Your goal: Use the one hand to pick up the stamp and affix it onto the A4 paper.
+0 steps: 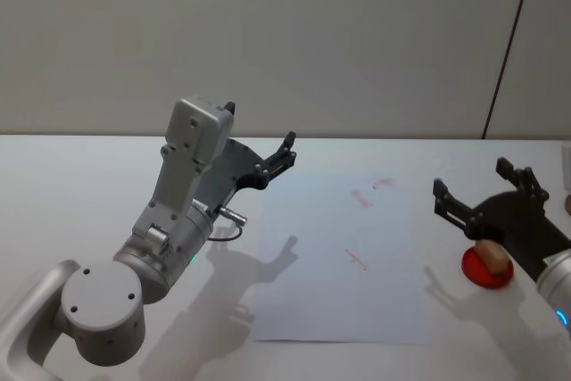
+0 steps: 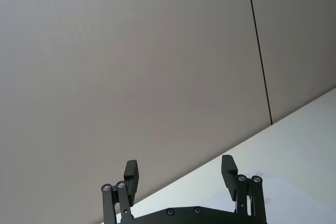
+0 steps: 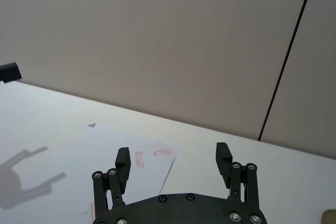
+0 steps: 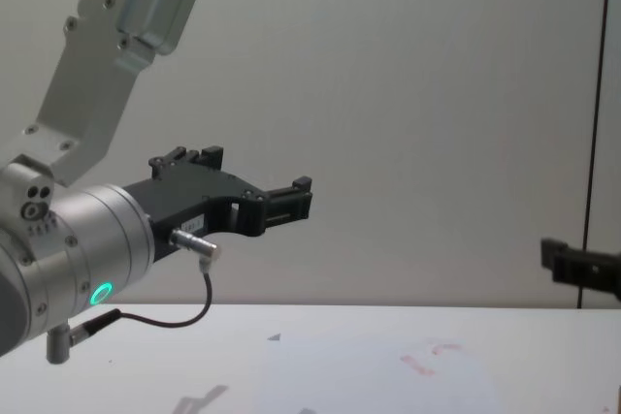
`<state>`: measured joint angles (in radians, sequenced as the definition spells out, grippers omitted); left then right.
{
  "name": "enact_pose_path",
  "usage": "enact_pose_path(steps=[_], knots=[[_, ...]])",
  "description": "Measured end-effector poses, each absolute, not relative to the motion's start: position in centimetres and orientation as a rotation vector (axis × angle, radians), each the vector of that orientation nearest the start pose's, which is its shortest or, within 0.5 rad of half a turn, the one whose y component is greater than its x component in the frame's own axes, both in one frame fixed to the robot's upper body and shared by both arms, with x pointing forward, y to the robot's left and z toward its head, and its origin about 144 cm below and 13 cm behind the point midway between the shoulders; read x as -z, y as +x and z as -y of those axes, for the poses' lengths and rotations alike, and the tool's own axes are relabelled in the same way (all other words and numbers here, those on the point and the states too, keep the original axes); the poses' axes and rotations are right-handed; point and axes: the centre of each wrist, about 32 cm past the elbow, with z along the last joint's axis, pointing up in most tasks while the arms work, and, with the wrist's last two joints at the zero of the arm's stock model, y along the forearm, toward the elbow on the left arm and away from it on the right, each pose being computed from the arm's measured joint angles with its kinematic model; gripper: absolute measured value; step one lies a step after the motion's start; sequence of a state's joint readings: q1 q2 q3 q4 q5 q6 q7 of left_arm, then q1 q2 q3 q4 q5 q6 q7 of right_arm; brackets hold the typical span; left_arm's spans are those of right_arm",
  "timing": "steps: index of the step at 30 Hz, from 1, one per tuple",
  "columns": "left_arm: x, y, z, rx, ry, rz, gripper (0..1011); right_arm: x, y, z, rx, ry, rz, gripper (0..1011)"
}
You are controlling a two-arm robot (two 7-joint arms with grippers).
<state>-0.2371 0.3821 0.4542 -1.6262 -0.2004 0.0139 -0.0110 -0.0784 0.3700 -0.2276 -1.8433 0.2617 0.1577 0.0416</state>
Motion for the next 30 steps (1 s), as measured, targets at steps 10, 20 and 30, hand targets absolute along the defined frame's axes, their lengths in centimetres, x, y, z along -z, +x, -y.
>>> enact_pose_path(steps=[10,20,30], knots=[[-120.4,49.2,-19.8,-1.124,0.061,0.268,1003,-119.1,40.9,24.6,1.28,-0.183,0.003,1001],[-120.4,49.2,-19.8,-1.124,0.061,0.268,1003,-119.0,40.3,25.8,1.304,-0.243,-0.031,1001],[-120.4,49.2,-19.8,-1.124,0.061,0.268,1003,-118.2,40.7,26.1,1.262,-0.294,-0.108,1001]])
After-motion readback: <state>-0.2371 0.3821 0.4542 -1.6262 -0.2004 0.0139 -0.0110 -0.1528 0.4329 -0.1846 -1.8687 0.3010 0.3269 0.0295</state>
